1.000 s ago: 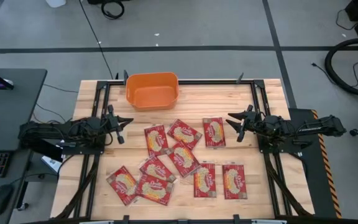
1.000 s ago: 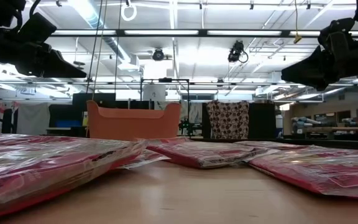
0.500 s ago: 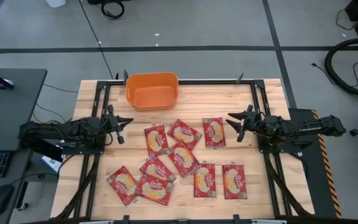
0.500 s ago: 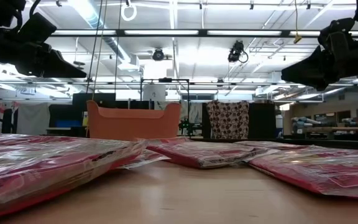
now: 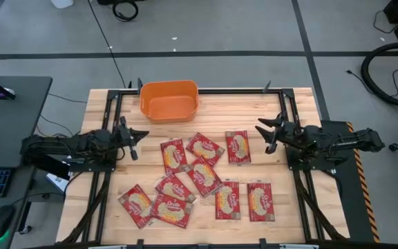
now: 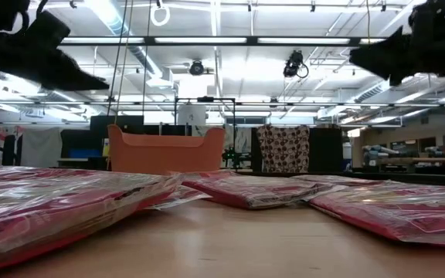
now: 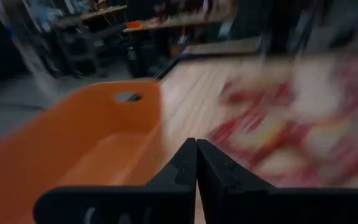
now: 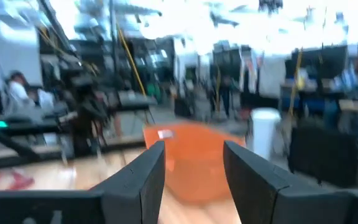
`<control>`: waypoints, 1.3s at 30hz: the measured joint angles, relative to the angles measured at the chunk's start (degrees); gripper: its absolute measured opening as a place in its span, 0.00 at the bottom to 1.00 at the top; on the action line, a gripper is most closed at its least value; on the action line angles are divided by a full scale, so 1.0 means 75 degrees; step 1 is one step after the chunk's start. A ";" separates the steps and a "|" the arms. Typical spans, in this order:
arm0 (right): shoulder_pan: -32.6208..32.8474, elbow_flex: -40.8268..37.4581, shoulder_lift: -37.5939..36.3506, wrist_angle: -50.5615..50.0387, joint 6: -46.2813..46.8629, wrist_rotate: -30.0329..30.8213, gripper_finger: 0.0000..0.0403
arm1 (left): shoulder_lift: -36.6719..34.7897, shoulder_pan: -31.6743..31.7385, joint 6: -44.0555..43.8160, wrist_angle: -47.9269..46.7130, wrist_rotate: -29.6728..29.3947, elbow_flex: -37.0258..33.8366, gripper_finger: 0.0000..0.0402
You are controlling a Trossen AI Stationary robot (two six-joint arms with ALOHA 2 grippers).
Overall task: Sort popcorn bags into baskets
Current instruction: Put the popcorn bag into the orange bin
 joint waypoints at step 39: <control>-0.0188 0.1430 0.5349 -0.2065 0.1428 -0.1339 0.41 | 0.3348 0.0000 -0.1009 0.6538 0.1414 0.0000 0.07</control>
